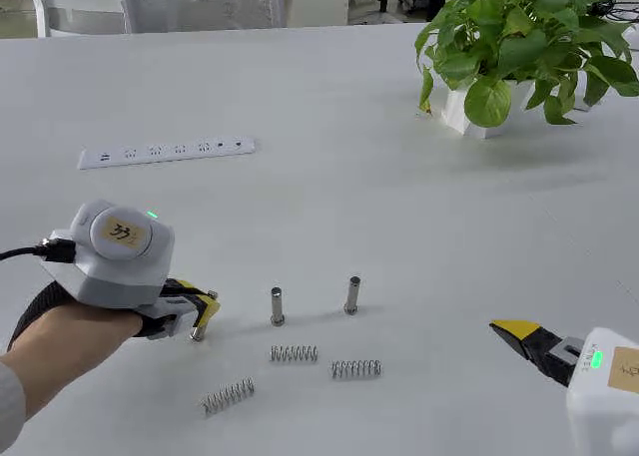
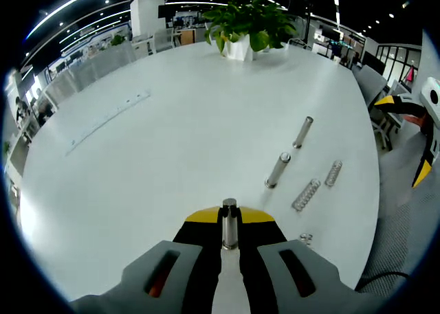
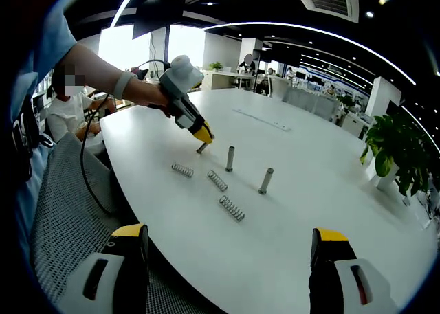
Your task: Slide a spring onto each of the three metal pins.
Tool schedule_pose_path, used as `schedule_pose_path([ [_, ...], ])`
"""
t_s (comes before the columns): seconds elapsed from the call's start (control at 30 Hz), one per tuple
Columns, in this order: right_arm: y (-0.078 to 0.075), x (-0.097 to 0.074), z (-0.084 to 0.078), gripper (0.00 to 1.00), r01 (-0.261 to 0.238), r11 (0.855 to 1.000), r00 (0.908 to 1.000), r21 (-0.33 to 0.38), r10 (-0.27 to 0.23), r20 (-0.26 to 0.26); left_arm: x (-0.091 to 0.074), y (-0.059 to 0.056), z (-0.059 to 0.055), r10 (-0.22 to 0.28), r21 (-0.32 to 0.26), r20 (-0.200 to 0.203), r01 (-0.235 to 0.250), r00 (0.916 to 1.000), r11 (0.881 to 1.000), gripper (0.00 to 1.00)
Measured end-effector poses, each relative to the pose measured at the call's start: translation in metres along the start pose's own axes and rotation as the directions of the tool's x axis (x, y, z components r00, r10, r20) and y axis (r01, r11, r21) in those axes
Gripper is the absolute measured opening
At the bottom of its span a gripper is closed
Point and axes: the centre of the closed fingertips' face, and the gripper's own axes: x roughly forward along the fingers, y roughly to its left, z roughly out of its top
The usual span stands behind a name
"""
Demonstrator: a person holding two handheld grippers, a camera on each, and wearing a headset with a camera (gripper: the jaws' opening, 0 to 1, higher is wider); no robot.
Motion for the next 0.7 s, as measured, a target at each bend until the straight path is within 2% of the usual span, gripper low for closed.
schedule_pose_path([
  [0.37, -0.0012, -0.0002, 0.0044, 0.99, 0.001, 1.000, 0.9998, 0.004, -0.001, 0.019, -0.0043, -0.0001, -0.0003, 0.014, -0.007, 0.020, -0.014, 0.9997, 1.000, 0.04],
  [0.7, -0.0058, 0.0006, 0.0044, 0.99, 0.008, 1.000, 0.9998, -0.001, -0.008, 0.016, -0.0088, 0.0019, -0.0038, 0.023, -0.026, 0.029, -0.022, 0.9993, 0.999, 0.04],
])
